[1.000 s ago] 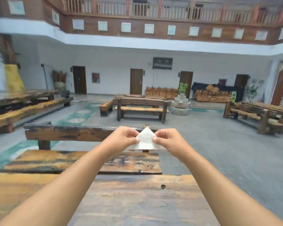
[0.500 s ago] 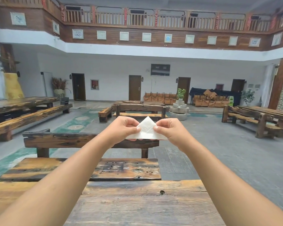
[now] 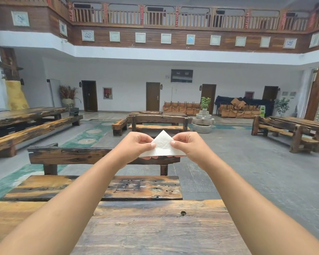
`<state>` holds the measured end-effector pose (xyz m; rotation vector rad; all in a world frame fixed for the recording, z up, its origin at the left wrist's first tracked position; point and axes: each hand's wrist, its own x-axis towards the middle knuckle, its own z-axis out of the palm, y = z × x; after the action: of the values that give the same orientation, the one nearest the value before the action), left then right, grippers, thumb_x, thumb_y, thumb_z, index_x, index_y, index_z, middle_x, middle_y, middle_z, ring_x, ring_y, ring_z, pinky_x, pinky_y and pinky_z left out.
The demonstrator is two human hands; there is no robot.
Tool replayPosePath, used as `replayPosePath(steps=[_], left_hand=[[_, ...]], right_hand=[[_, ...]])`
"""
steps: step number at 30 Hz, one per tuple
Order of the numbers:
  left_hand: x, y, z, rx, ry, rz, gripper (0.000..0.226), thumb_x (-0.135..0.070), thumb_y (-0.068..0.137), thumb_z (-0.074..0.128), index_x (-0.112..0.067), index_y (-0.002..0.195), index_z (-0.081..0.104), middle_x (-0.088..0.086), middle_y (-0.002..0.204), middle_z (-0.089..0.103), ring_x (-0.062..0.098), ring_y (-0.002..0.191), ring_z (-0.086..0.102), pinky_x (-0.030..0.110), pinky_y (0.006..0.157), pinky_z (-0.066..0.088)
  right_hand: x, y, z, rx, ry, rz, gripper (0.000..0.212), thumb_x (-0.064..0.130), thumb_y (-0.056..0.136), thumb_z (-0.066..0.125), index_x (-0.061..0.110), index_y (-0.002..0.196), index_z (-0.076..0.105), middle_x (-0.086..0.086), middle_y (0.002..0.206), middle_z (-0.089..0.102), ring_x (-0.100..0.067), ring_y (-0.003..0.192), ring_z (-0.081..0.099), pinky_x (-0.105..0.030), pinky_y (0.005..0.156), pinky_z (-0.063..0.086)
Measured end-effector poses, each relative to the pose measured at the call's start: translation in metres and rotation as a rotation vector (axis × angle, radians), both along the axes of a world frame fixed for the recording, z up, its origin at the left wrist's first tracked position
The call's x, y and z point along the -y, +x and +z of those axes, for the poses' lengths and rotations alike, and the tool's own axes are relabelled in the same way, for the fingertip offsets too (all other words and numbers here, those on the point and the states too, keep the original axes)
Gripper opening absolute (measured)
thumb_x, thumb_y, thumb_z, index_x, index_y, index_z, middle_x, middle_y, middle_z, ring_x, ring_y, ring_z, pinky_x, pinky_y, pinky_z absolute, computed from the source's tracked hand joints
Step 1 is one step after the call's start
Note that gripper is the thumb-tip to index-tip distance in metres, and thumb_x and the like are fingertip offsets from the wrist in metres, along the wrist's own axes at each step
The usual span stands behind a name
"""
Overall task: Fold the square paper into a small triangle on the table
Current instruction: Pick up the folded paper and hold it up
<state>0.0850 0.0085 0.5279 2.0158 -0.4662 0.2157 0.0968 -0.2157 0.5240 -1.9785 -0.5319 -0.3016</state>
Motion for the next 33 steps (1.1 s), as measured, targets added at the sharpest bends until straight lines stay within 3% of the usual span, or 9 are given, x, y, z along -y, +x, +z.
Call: replayPosePath(steps=[4, 10, 13, 19, 23, 29, 33], left_hand=[[0.001, -0.002, -0.002, -0.005, 0.001, -0.005, 0.009, -0.028, 0.091, 0.069, -0.024, 0.091, 0.077, -0.006, 0.086, 0.078, 0.015, 0.081, 0.073, 0.028, 0.076, 0.057], [0.009, -0.002, -0.003, -0.012, -0.012, 0.009, 0.009, -0.030, 0.090, 0.071, -0.026, 0.087, 0.078, -0.009, 0.082, 0.077, 0.004, 0.070, 0.071, 0.012, 0.057, 0.049], [0.021, 0.000, -0.002, -0.013, -0.009, -0.012, 0.009, -0.032, 0.089, 0.071, -0.026, 0.089, 0.078, -0.010, 0.083, 0.077, 0.006, 0.073, 0.072, 0.015, 0.060, 0.052], [0.063, 0.005, -0.007, -0.040, -0.032, -0.104, 0.008, -0.025, 0.090, 0.071, -0.023, 0.086, 0.078, -0.006, 0.080, 0.077, 0.002, 0.063, 0.068, 0.012, 0.052, 0.047], [0.101, 0.005, -0.013, -0.075, -0.059, -0.219, 0.008, -0.017, 0.092, 0.068, -0.014, 0.088, 0.075, -0.004, 0.072, 0.076, 0.000, 0.056, 0.066, 0.011, 0.048, 0.045], [0.165, 0.009, -0.021, -0.115, -0.079, -0.330, 0.006, -0.014, 0.093, 0.067, -0.011, 0.097, 0.070, 0.004, 0.084, 0.079, 0.014, 0.075, 0.076, 0.026, 0.066, 0.061], [0.205, 0.008, -0.030, -0.166, -0.088, -0.407, 0.005, -0.013, 0.094, 0.065, -0.009, 0.096, 0.065, 0.008, 0.085, 0.079, 0.023, 0.082, 0.076, 0.042, 0.077, 0.060]], right_hand=[[0.002, -0.001, -0.002, -0.008, 0.013, 0.014, 0.014, 0.027, 0.092, 0.066, 0.021, 0.083, 0.076, 0.002, 0.083, 0.074, -0.013, 0.076, 0.063, -0.037, 0.077, 0.051], [0.011, -0.008, -0.004, -0.020, 0.015, -0.018, 0.014, 0.028, 0.092, 0.066, 0.024, 0.082, 0.075, 0.009, 0.079, 0.073, -0.008, 0.073, 0.061, -0.033, 0.075, 0.048], [0.024, -0.013, -0.004, -0.025, 0.032, -0.039, 0.014, 0.027, 0.092, 0.067, 0.022, 0.081, 0.075, 0.007, 0.079, 0.073, -0.010, 0.074, 0.062, -0.034, 0.076, 0.049], [0.064, -0.025, -0.010, -0.047, 0.051, -0.111, 0.015, 0.021, 0.092, 0.067, 0.019, 0.079, 0.074, -0.008, 0.087, 0.075, -0.021, 0.077, 0.065, -0.041, 0.076, 0.051], [0.098, -0.038, -0.012, -0.066, 0.067, -0.172, 0.014, 0.014, 0.093, 0.065, 0.012, 0.082, 0.073, -0.014, 0.083, 0.072, -0.021, 0.073, 0.061, -0.038, 0.071, 0.046], [0.152, -0.066, -0.016, -0.072, 0.034, -0.303, 0.013, 0.012, 0.093, 0.064, 0.007, 0.085, 0.073, -0.007, 0.079, 0.068, -0.014, 0.069, 0.056, -0.028, 0.064, 0.041], [0.188, -0.082, -0.022, -0.097, 0.071, -0.370, 0.013, 0.009, 0.094, 0.063, -0.002, 0.091, 0.072, -0.022, 0.089, 0.073, -0.023, 0.074, 0.064, -0.033, 0.070, 0.049]])
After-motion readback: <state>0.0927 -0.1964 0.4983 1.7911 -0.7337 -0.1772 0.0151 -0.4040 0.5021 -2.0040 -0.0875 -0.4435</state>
